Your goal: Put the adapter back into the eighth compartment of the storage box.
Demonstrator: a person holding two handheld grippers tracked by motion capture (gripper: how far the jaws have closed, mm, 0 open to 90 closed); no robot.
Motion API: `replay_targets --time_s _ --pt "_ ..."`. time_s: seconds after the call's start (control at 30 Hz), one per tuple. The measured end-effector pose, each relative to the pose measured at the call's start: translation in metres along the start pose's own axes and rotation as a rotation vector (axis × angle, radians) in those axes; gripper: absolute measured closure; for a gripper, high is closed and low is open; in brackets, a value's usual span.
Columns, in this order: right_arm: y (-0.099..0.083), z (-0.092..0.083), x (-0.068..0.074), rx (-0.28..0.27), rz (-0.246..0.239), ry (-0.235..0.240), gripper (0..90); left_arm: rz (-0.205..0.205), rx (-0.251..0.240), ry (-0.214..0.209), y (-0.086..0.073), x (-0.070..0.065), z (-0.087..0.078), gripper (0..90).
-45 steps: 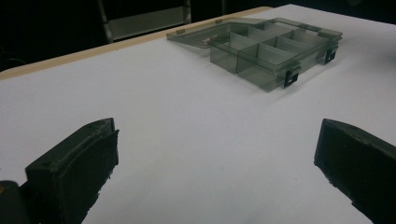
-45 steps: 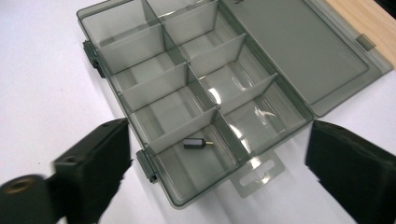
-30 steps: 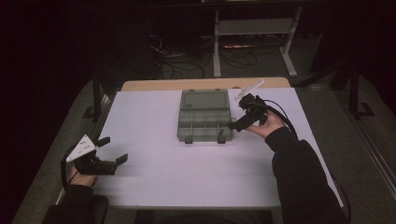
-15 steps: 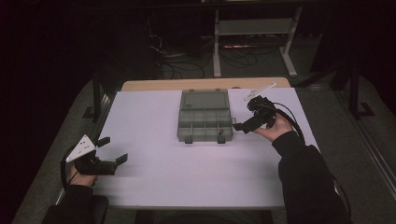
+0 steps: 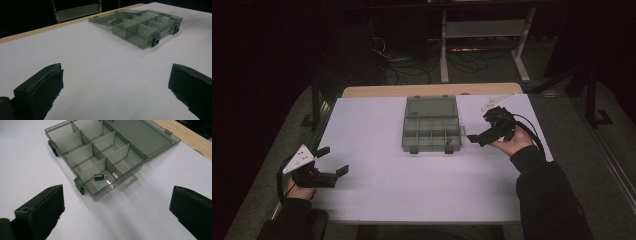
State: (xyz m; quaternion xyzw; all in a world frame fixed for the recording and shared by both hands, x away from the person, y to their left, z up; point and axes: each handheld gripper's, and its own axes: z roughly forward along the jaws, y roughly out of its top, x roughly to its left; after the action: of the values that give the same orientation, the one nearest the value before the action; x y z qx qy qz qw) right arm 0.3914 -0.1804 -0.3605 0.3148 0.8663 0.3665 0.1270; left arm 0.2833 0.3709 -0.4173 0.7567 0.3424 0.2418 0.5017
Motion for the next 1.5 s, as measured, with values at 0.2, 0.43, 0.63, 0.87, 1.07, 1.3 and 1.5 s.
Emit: replay_targets --time_s 0.2,0.43,0.63,0.87,1.07,1.3,1.5 --pt "-0.006 -0.004 0.002 -0.006 0.001 -0.002 0.0 -0.001 0.0 0.0 0.0 0.0 0.0 0.0" --pt "-0.015 -0.01 0.001 -0.027 0.01 -0.019 0.0 0.0 -0.001 0.0 0.0 0.0 0.0 0.0" --pt "-0.022 -0.014 0.001 -0.031 0.024 -0.02 0.0 0.0 0.0 0.0 0.0 0.0 0.0 0.0" --pt "-0.031 -0.02 0.0 -0.033 0.042 -0.014 0.0 0.0 0.0 0.0 0.0 0.0 0.0 0.0" --pt "-0.04 -0.024 0.0 -0.042 0.058 -0.01 0.0 0.0 0.001 0.0 0.0 0.0 0.0 0.0" --pt "-0.057 -0.028 0.004 -0.062 0.072 -0.013 0.0 0.001 0.0 0.0 0.0 0.0 0.0 0.0" --pt "-0.07 -0.03 0.005 -0.085 0.09 -0.014 0.0 0.003 0.003 -0.001 0.0 0.0 0.0 0.0"
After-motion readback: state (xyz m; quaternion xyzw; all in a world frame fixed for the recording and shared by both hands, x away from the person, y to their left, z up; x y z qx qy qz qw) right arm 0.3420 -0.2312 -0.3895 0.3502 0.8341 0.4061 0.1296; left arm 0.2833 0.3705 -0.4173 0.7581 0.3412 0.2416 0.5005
